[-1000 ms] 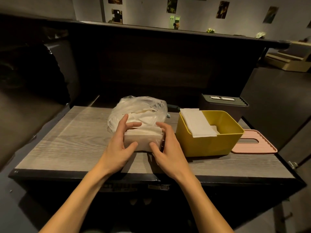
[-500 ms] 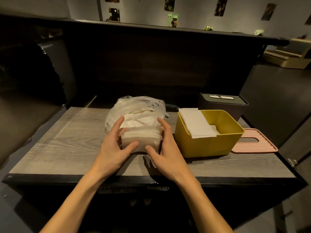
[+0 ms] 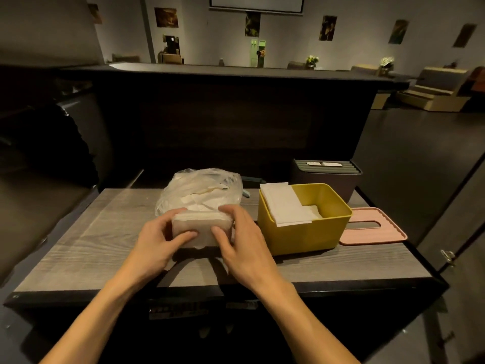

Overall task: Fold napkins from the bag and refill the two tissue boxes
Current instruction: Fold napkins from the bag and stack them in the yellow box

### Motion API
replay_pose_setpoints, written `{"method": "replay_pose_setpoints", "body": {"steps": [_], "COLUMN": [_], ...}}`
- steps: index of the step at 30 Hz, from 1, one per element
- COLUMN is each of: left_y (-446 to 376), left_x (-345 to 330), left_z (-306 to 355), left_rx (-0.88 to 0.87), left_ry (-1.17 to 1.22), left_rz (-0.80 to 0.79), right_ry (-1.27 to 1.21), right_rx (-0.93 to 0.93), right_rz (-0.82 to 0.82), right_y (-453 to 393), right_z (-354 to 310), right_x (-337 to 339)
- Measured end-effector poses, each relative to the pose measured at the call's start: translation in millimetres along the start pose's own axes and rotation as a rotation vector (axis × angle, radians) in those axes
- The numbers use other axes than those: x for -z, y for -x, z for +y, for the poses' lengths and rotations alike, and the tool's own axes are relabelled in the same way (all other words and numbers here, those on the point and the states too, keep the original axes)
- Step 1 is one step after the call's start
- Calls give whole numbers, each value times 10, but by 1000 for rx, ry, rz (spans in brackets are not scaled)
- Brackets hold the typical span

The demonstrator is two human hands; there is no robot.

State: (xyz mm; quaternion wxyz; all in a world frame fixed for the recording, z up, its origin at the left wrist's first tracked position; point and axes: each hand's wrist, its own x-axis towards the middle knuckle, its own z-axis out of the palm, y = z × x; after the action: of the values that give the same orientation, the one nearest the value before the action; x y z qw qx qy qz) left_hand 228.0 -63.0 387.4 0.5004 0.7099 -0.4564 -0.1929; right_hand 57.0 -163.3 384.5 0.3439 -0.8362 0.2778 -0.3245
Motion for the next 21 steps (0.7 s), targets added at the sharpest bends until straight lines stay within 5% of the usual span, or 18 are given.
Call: {"method": "replay_pose_setpoints", "body": {"steps": [8, 16, 21], "left_y": [-234, -829, -1178], "left_x": [-4, -823, -1346], "left_z": [846, 1512, 1702], "left_rx": [-124, -190, -220], "left_ry": [44, 15, -212], "left_rz": [-99, -294, -387], "right_ry": [209, 407, 571], "right_rx": [170, 58, -121], "right_rz": [48, 114, -5], "right_y": [-260, -224, -162], "right_z": [-368, -10, 213], "right_x": [902, 1905, 2143]}}
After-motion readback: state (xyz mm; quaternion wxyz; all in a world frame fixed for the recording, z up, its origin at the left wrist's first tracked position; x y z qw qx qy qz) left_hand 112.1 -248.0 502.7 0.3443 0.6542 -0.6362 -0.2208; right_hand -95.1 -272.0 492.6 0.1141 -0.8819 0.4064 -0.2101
